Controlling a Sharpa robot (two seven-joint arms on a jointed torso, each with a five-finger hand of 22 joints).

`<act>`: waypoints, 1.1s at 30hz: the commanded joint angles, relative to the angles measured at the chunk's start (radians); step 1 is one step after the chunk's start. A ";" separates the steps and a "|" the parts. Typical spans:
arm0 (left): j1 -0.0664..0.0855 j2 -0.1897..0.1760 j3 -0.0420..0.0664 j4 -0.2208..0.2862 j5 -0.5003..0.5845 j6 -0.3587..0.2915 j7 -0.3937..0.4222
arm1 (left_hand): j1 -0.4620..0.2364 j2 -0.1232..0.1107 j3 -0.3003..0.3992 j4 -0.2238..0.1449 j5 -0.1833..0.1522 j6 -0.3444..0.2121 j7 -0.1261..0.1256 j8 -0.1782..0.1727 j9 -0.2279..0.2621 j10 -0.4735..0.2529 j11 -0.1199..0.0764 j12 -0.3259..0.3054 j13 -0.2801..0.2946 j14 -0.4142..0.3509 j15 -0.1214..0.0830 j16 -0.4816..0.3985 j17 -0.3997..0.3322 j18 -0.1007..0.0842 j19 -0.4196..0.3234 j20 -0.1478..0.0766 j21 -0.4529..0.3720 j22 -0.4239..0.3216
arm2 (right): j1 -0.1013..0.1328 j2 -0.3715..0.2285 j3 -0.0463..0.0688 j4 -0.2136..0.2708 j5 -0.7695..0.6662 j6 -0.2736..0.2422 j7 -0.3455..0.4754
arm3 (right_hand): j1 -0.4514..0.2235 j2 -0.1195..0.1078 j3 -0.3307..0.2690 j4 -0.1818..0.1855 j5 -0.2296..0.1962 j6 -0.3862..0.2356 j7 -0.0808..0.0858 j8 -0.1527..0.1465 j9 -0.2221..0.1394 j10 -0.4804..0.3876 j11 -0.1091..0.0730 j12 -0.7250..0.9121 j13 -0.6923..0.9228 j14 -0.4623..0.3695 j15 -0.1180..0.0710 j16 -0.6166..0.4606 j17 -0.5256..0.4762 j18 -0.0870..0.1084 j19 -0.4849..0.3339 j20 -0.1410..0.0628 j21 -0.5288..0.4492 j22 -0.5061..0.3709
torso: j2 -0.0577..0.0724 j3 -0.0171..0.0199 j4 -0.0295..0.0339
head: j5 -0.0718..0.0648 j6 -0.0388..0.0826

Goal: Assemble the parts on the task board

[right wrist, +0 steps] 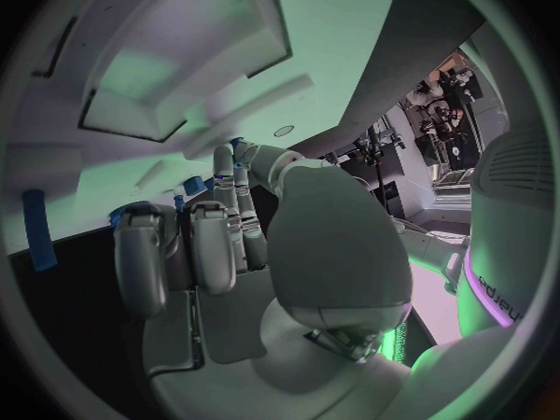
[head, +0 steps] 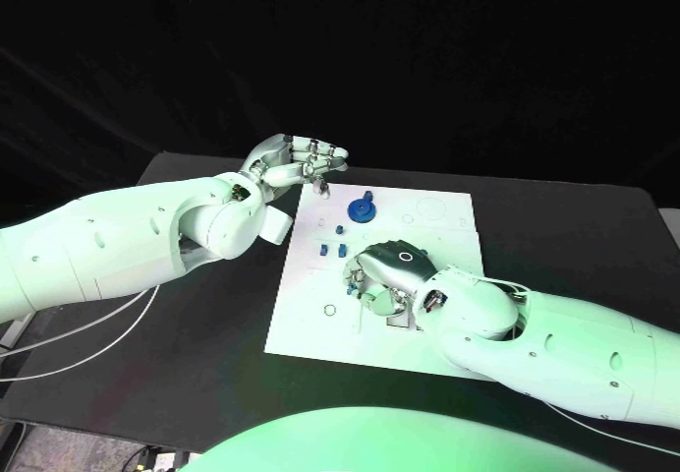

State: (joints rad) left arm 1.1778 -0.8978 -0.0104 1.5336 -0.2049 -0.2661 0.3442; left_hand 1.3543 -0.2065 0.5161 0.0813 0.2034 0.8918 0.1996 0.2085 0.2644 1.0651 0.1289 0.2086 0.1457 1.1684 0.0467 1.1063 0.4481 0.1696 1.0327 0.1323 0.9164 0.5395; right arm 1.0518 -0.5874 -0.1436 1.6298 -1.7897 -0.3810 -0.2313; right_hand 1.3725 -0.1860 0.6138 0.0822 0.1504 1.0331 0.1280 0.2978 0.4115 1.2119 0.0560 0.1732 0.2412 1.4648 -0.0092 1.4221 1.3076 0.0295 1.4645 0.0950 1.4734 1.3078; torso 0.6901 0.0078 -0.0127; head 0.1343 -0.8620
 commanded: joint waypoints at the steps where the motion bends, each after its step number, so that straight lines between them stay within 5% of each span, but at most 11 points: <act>1: 0.001 0.001 0.001 0.002 -0.001 0.016 0.003 | 0.010 0.000 0.000 -0.007 0.003 -0.008 0.001 -0.007 -0.001 -0.008 -0.001 0.005 0.002 -0.008 -0.002 -0.005 -0.001 0.014 -0.006 0.000 -0.003 -0.002 | -0.005 0.006 -0.004 -0.005 -0.022 0.039 0.004 | -0.006 0.001 -0.001 -0.005 -0.003 0.006 -0.001 0.003 0.002 0.007 0.003 -0.006 -0.001 0.055 -0.008 -0.001 0.039 -0.009 0.070 -0.009 0.004 0.226 | -0.001 0.0003 0.0007 | 0.000 0.000; 12: 0.002 0.001 0.001 0.003 -0.003 0.015 0.000 | 0.010 0.001 0.000 -0.008 0.003 -0.009 0.001 -0.006 -0.001 -0.010 0.000 0.006 0.002 -0.009 -0.002 -0.006 -0.002 0.015 -0.007 0.001 -0.004 -0.002 | -0.008 0.011 -0.009 -0.008 -0.027 0.061 0.000 | -0.028 -0.012 -0.007 0.002 -0.012 -0.015 0.006 -0.011 -0.001 -0.009 0.010 -0.021 -0.005 0.047 -0.003 -0.020 0.012 -0.005 0.063 -0.006 -0.015 0.219 | -0.001 -0.0012 0.0006 | -0.007 0.007; 21: 0.002 0.000 0.001 0.002 -0.004 0.010 -0.004 | 0.011 0.001 0.000 -0.008 0.003 -0.009 0.001 -0.006 -0.001 -0.010 0.000 0.007 0.002 -0.010 -0.001 -0.006 -0.002 0.015 -0.007 0.001 -0.005 -0.002 | -0.007 -0.007 -0.010 -0.001 -0.040 0.012 -0.013 | -0.071 -0.062 -0.008 0.018 -0.009 -0.149 0.063 -0.100 -0.039 -0.106 0.060 -0.061 -0.025 0.016 0.040 -0.061 -0.043 0.013 0.027 0.028 -0.105 0.187 | -0.001 -0.0009 -0.0001 | -0.009 0.012; 33: 0.002 -0.006 0.001 0.000 -0.004 0.013 -0.005 | 0.009 0.001 -0.001 -0.008 0.003 -0.010 0.002 -0.007 -0.001 -0.012 0.001 0.008 0.003 -0.011 -0.001 -0.006 -0.003 0.014 -0.008 0.001 -0.006 -0.003 | 0.023 -0.140 0.010 0.124 -0.054 -0.041 -0.038 | -0.085 -0.077 -0.041 0.031 -0.012 -0.162 0.037 -0.109 -0.044 -0.113 0.043 -0.031 -0.017 0.012 0.029 -0.057 -0.044 0.013 0.029 0.027 -0.101 0.190 | -0.002 -0.0005 -0.0023 | -0.015 0.022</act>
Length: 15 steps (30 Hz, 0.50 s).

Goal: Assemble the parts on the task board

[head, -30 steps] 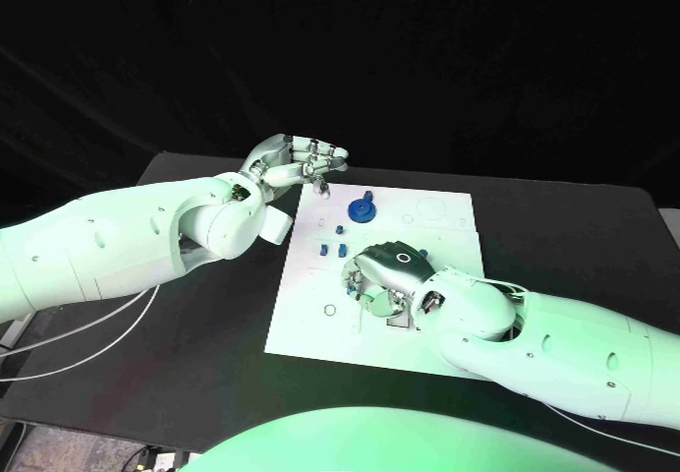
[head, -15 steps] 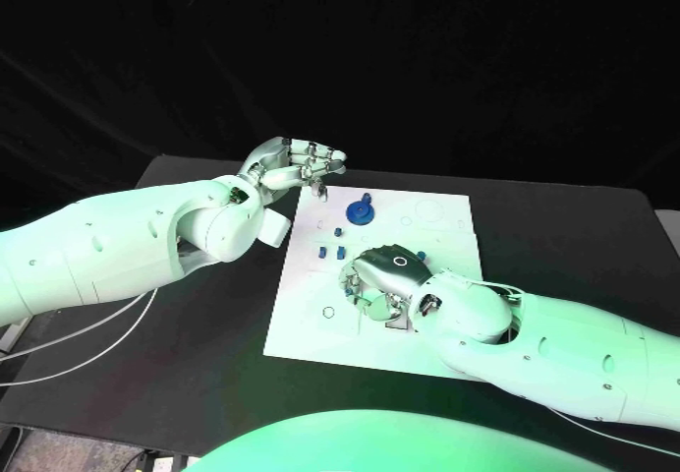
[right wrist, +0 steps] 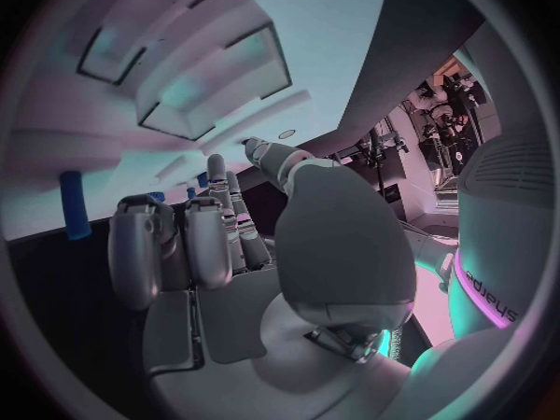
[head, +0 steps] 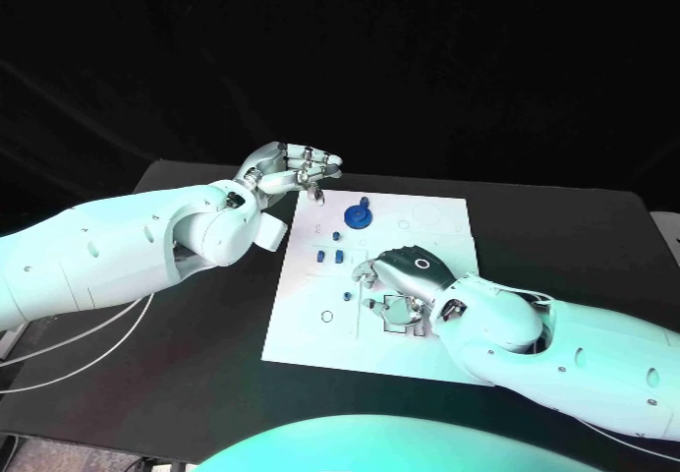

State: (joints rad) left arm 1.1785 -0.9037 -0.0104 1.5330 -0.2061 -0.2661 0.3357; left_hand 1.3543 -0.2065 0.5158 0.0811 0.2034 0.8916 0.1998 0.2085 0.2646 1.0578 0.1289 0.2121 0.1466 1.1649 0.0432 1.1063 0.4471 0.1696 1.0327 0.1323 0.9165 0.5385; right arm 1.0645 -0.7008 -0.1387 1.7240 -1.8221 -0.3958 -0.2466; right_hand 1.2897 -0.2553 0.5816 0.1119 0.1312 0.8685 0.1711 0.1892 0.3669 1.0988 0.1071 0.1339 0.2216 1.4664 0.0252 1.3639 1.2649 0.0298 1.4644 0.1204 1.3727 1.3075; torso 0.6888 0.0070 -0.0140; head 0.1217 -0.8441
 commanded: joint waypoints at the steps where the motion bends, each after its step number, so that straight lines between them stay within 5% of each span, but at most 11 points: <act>1: 0.001 -0.001 0.001 0.000 -0.003 0.013 0.004 | 0.009 0.001 -0.001 -0.007 0.003 -0.009 0.002 -0.007 -0.002 -0.005 0.001 0.005 0.002 -0.008 0.003 -0.006 -0.002 0.014 -0.008 0.001 -0.006 -0.002 | 0.017 -0.041 0.008 0.041 -0.020 -0.029 -0.024 | -0.002 -0.007 -0.010 0.003 0.008 0.006 -0.008 0.001 0.001 0.001 -0.009 0.011 0.003 0.012 -0.007 0.003 0.001 0.012 0.030 0.001 0.003 0.191 | 0.000 0.0008 -0.0014 | -0.004 0.006; 9: 0.001 -0.002 0.001 -0.002 -0.003 0.019 0.006 | 0.008 0.001 -0.002 -0.007 0.003 -0.010 0.002 -0.007 -0.002 -0.006 0.001 0.006 0.002 -0.008 0.003 -0.006 -0.002 0.014 -0.008 0.002 -0.006 -0.002 | 0.092 -0.153 0.023 0.083 0.046 0.011 -0.026 | -0.005 -0.013 -0.033 0.013 -0.001 0.013 -0.009 0.003 0.001 -0.024 -0.009 0.015 0.000 0.013 -0.009 0.000 -0.007 0.018 0.019 -0.003 -0.028 0.180 | -0.002 -0.0006 -0.0033 | -0.024 0.018; 10: 0.001 -0.001 0.001 -0.003 -0.003 0.020 0.006 | 0.008 0.001 -0.002 -0.007 0.003 -0.010 0.002 -0.007 -0.002 -0.006 0.001 0.006 0.002 -0.008 0.003 -0.006 -0.002 0.014 -0.008 0.002 -0.006 -0.002 | 0.104 -0.168 0.024 0.077 0.056 0.032 -0.026 | -0.008 -0.014 -0.075 0.024 -0.001 -0.002 -0.015 -0.006 -0.003 -0.058 -0.009 0.011 -0.006 0.000 -0.007 -0.018 -0.033 0.028 -0.001 -0.002 -0.079 0.162 | -0.002 -0.0009 -0.0035 | -0.027 0.021; 11: 0.001 -0.001 0.001 -0.004 -0.003 0.021 0.006 | 0.008 0.001 -0.002 -0.007 0.003 -0.010 0.002 -0.007 -0.002 -0.006 0.001 0.006 0.002 -0.008 0.003 -0.006 -0.002 0.014 -0.008 0.002 -0.006 -0.002 | 0.107 -0.171 0.024 0.074 0.059 0.038 -0.025 | 0.011 0.008 -0.149 0.037 0.014 -0.007 -0.027 -0.008 -0.004 -0.077 -0.007 0.019 -0.009 -0.011 -0.004 -0.027 -0.047 0.032 -0.010 -0.001 -0.098 0.155 | -0.002 -0.0011 -0.0042 | -0.027 0.021; 12: 0.001 0.000 0.001 -0.004 -0.003 0.021 0.006 | 0.008 0.001 -0.002 -0.007 0.003 -0.010 0.002 -0.007 -0.002 -0.006 0.001 0.006 0.002 -0.008 0.003 -0.006 -0.002 0.014 -0.008 0.002 -0.006 -0.002 | 0.111 -0.175 0.025 0.069 0.062 0.045 -0.023 | 0.013 0.008 -0.172 0.042 0.014 -0.011 -0.026 -0.010 -0.005 -0.088 -0.006 0.018 -0.011 -0.015 -0.005 -0.033 -0.058 0.034 -0.014 0.000 -0.110 0.150 | -0.003 -0.0014 -0.0051 | -0.029 0.023; 13: 0.001 0.000 0.000 -0.005 -0.003 0.022 0.006 | 0.008 0.001 -0.002 -0.007 0.003 -0.010 0.002 -0.007 -0.002 -0.006 0.001 0.006 0.002 -0.008 0.003 -0.006 -0.002 0.014 -0.008 0.002 -0.006 -0.002 | 0.116 -0.181 0.025 0.059 0.065 0.055 -0.020 | 0.057 0.034 -0.269 0.066 0.018 -0.013 -0.022 -0.013 -0.008 -0.109 -0.002 0.037 -0.015 -0.020 -0.001 -0.035 -0.070 0.037 -0.020 0.003 -0.133 0.142 | -0.004 -0.0018 -0.0061 | -0.029 0.024; 15: 0.001 0.001 0.000 -0.006 -0.003 0.023 0.006 | 0.008 0.001 -0.002 -0.007 0.003 -0.010 0.002 -0.007 -0.002 -0.006 0.001 0.006 0.002 -0.008 0.003 -0.006 -0.002 0.014 -0.008 0.002 -0.006 -0.002 | 0.125 -0.187 0.025 0.037 0.069 0.077 -0.012 | 0.117 0.053 -0.368 0.122 0.028 -0.010 -0.025 -0.015 -0.011 -0.142 0.002 0.062 -0.025 -0.028 0.002 -0.036 -0.085 0.042 -0.028 0.008 -0.164 0.131 | -0.005 -0.0021 -0.0079 | -0.029 0.026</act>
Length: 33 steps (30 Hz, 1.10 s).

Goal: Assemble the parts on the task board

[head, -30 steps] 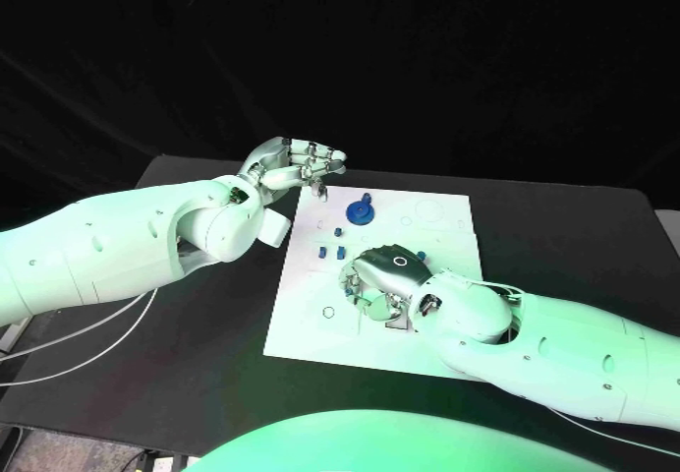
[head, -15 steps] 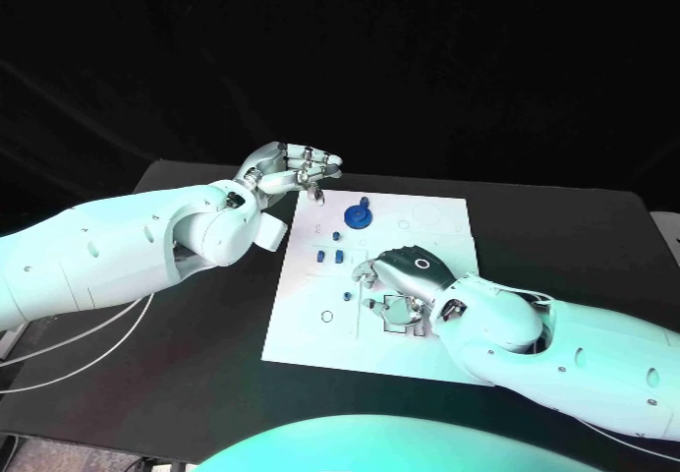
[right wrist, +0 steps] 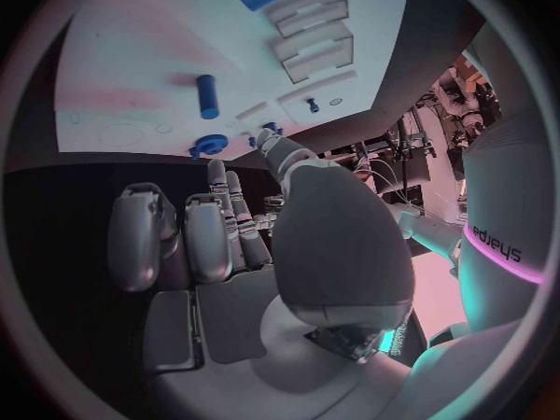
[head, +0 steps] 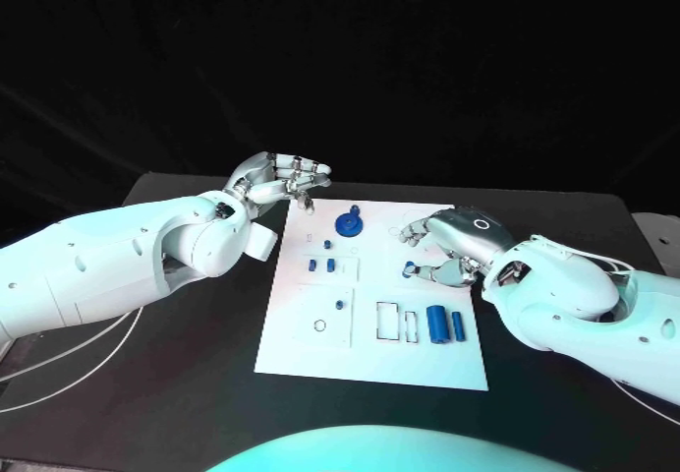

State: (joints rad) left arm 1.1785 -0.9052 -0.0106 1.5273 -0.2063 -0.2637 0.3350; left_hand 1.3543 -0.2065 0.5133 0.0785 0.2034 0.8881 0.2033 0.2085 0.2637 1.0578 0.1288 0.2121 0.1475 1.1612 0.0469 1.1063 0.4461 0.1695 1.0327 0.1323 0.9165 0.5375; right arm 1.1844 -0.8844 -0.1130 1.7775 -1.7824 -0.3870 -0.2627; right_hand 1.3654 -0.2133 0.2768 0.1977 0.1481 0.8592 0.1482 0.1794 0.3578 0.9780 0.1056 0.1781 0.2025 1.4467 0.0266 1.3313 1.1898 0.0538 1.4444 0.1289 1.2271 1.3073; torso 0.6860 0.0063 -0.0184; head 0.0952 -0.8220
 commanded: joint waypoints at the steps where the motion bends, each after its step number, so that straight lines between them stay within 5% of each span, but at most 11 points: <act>1: 0.001 0.003 0.001 0.000 -0.003 0.020 0.007 | 0.008 0.001 0.001 -0.005 0.003 -0.006 -0.002 -0.007 -0.001 -0.006 0.001 0.006 0.001 -0.005 -0.001 -0.006 -0.001 0.014 -0.008 0.002 -0.006 -0.001 | 0.007 -0.004 0.000 -0.024 0.031 0.078 0.007 | 0.054 0.013 -0.078 0.049 0.017 0.003 0.001 -0.003 -0.003 -0.026 0.006 0.025 -0.008 -0.008 0.000 -0.002 -0.011 0.019 -0.007 -0.002 -0.020 0.131 | -0.002 -0.0013 -0.0039 | -0.002 0.004; 6: 0.001 0.004 0.001 -0.001 -0.003 0.021 0.007 | 0.008 0.001 0.000 -0.005 0.003 -0.006 -0.002 -0.007 -0.001 -0.006 0.001 0.007 0.001 -0.005 -0.001 -0.006 -0.001 0.015 -0.008 0.002 -0.007 -0.001 | 0.009 0.004 -0.002 -0.049 0.034 0.118 0.015 | 0.083 0.015 -0.106 0.081 0.021 0.007 -0.007 -0.002 -0.004 -0.039 0.005 0.040 -0.014 -0.012 0.002 -0.001 -0.018 0.019 -0.007 0.000 -0.025 0.130 | -0.001 -0.0009 -0.0042 | -0.001 0.003; 16: 0.001 0.003 0.000 -0.002 -0.003 0.031 0.002 | 0.006 0.000 -0.001 -0.004 0.003 -0.007 -0.002 -0.007 -0.001 -0.007 0.001 0.008 0.002 -0.006 0.000 -0.006 -0.002 0.015 -0.009 0.002 -0.007 -0.002 | 0.005 0.030 -0.008 -0.075 0.035 0.151 0.023 | 0.110 0.033 -0.102 0.090 0.023 0.025 -0.008 0.005 -0.005 -0.019 -0.003 0.070 -0.017 0.001 -0.004 0.013 -0.006 0.013 0.010 -0.005 0.007 0.142 | -0.001 -0.0019 -0.0018 | 0.000 0.000; 23: 0.001 0.002 0.000 -0.001 -0.003 0.031 0.001 | 0.006 0.000 -0.001 -0.004 0.003 -0.007 -0.002 -0.007 -0.001 -0.007 0.001 0.008 0.002 -0.006 0.000 -0.006 -0.002 0.015 -0.009 0.002 -0.007 -0.002 | 0.000 0.060 -0.013 -0.098 0.047 0.145 0.033 | 0.128 0.048 -0.048 0.089 0.019 0.057 -0.001 0.010 -0.011 0.052 -0.018 0.088 -0.028 0.027 -0.020 0.036 0.022 0.000 0.040 -0.020 0.073 0.167 | -0.001 -0.0019 -0.0033 | -0.001 -0.002; 33: 0.001 0.001 0.000 -0.001 -0.003 0.030 -0.001 | 0.006 0.002 -0.001 -0.003 0.003 -0.007 -0.002 -0.007 -0.001 -0.008 0.001 0.009 0.002 -0.006 0.000 -0.006 -0.002 0.015 -0.009 0.003 -0.008 -0.002 | -0.009 0.086 -0.016 -0.127 0.045 0.147 0.037 | 0.133 0.041 0.033 0.087 0.014 0.109 -0.002 0.020 -0.014 0.117 -0.023 0.070 -0.045 0.037 -0.023 0.046 0.034 -0.004 0.049 -0.026 0.092 0.176 | -0.001 -0.0019 -0.0033 | 0.000 -0.006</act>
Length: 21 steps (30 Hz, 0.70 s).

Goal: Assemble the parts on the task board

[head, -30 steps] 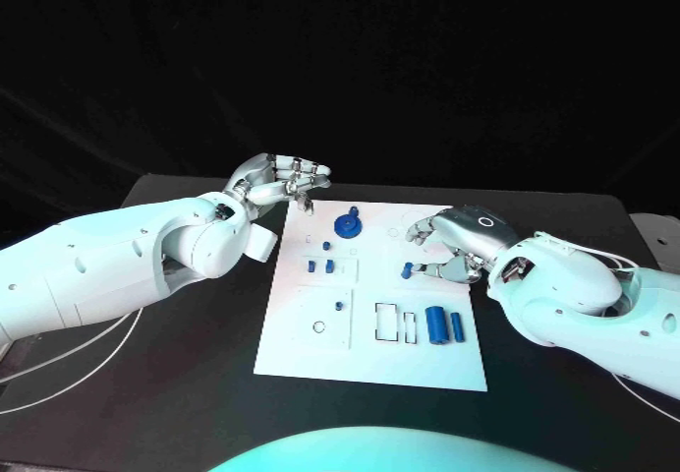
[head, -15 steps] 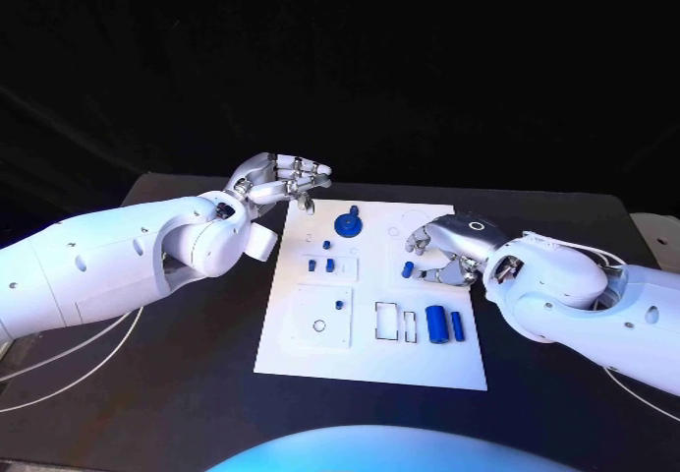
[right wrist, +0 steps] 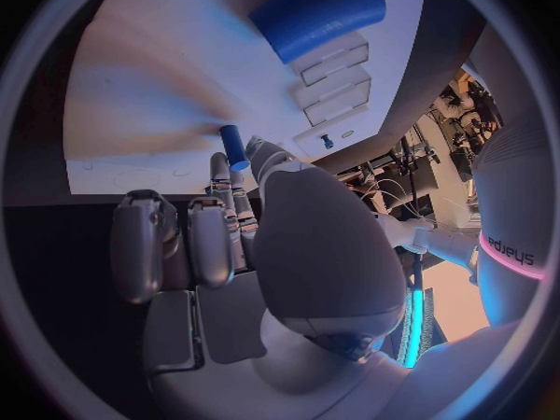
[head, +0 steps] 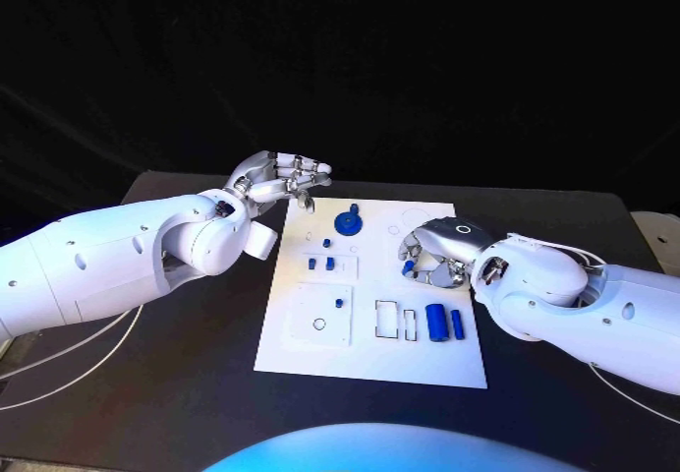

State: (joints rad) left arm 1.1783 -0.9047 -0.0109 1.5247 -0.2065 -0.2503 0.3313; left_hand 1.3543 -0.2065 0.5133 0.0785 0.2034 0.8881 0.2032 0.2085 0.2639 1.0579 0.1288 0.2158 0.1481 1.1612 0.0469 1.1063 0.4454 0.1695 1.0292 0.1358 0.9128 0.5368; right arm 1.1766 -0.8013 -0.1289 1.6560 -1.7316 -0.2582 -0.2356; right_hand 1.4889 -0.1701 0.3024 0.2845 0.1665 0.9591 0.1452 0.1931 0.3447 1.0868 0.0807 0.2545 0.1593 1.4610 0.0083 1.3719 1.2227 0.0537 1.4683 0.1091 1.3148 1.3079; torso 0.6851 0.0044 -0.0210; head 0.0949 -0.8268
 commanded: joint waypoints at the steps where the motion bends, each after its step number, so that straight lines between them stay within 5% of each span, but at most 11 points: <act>1: 0.001 0.001 0.001 0.002 -0.003 0.017 0.003 | 0.006 0.002 -0.001 -0.003 0.003 -0.007 -0.002 -0.007 -0.001 -0.008 0.001 0.005 0.002 -0.006 0.000 -0.006 -0.001 0.015 -0.006 -0.001 -0.004 -0.001 | -0.002 0.004 0.000 -0.008 -0.007 0.018 0.009 | 0.010 -0.004 0.012 -0.001 -0.005 0.011 0.001 0.006 -0.001 0.010 0.002 -0.008 -0.003 0.024 -0.005 0.007 0.003 -0.005 0.026 -0.007 0.007 0.177 | 0.000 -0.0001 -0.0005 | 0.000 -0.002; 21: 0.001 -0.001 0.001 0.001 -0.003 0.000 0.001 | 0.008 0.003 -0.001 -0.005 0.004 -0.011 -0.001 -0.008 -0.002 -0.013 0.002 0.006 0.002 -0.007 0.000 -0.005 -0.002 0.015 -0.006 -0.001 -0.005 -0.002 | -0.010 0.019 -0.002 -0.029 -0.016 0.034 0.007 | 0.013 -0.011 0.080 -0.009 -0.011 0.045 -0.003 0.015 0.001 0.046 -0.003 -0.022 -0.008 0.031 -0.009 0.017 0.016 -0.011 0.038 -0.011 0.042 0.191 | -0.001 -0.0003 -0.0010 | -0.002 -0.006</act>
State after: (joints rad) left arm 1.1784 -0.9064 -0.0109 1.5246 -0.2066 -0.2524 0.3281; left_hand 1.3543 -0.2065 0.5133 0.0785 0.2034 0.8842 0.2001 0.2045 0.2630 1.0507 0.1287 0.2158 0.1490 1.1612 0.0469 1.1063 0.4454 0.1695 1.0292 0.1358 0.9128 0.5358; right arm 1.1677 -0.7830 -0.1309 1.6272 -1.7338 -0.2438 -0.2326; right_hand 1.4967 -0.1779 0.3806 0.2751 0.1624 0.9984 0.1419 0.2034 0.3444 1.1283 0.0755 0.2374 0.1519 1.4647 0.0048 1.3857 1.2386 0.0538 1.4645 0.1054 1.3539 1.3076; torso 0.6840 0.0045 -0.0220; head 0.0934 -0.8324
